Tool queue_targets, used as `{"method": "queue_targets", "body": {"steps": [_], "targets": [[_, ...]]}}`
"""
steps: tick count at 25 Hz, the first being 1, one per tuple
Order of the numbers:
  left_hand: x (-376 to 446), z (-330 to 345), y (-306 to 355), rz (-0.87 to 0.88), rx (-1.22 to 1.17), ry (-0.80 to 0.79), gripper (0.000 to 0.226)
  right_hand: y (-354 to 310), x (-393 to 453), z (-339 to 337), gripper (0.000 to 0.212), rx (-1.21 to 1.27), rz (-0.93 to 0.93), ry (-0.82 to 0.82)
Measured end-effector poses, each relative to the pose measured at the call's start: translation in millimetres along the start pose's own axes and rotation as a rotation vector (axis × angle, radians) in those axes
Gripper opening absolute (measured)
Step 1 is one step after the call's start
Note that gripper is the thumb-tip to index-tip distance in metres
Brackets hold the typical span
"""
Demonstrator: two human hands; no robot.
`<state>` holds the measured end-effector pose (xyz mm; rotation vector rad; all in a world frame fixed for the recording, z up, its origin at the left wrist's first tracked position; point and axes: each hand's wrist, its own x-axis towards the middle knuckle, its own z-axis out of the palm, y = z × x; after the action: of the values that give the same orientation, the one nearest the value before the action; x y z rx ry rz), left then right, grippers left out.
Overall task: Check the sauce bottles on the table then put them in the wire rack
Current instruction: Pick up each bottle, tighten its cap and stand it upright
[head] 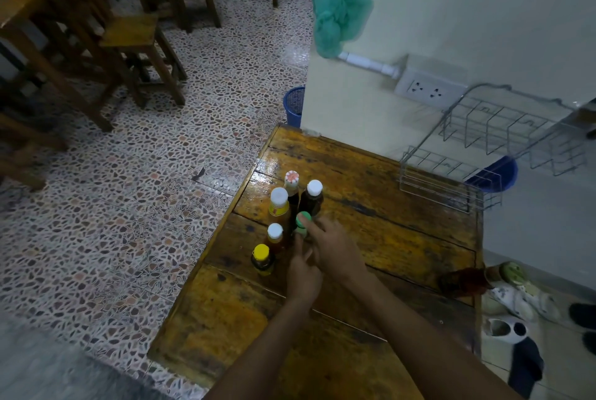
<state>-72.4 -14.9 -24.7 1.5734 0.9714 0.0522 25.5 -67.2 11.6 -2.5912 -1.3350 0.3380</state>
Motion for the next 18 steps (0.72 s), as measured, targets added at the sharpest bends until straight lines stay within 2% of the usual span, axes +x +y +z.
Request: {"method": "queue_targets", "body": {"steps": [4, 7, 9, 12, 15, 18], "targets": [[-14.9, 4.5, 6.4, -0.015, -0.119, -0.021, 0.091, 11.9, -27.5, -31.7, 0.07, 0.035, 0.052, -0.013], [-30.8, 37.6, 18.9, -0.035, -0.063, -0.092, 0.089, 41.6, -67.0, -75.8, 0.062, -0.022, 0.069, 0.103], [-42.3, 78.0, 28.9, 0.05, 0.061, -0.205, 0.091, 70.3, -97.0, -107.9, 0.053, -0.083, 0.088, 0.213], [-62.1, 158.4, 41.3, 0.29, 0.322, -0.385, 0.098, 119.3, -148.7, -152.4, 0.036, -0.137, 0.194, 0.345], [-84.4, 218.0, 67.6, 0.447, 0.425, -0.469, 0.09, 170.3, -196.2, -157.0, 0.032, -0.228, 0.343, 0.229], [-82.7, 251.5, 71.5, 0.529, 0.451, -0.434, 0.078, 191.4, -231.0, -140.2, 0.05, -0.236, 0.41, 0.054]]}}
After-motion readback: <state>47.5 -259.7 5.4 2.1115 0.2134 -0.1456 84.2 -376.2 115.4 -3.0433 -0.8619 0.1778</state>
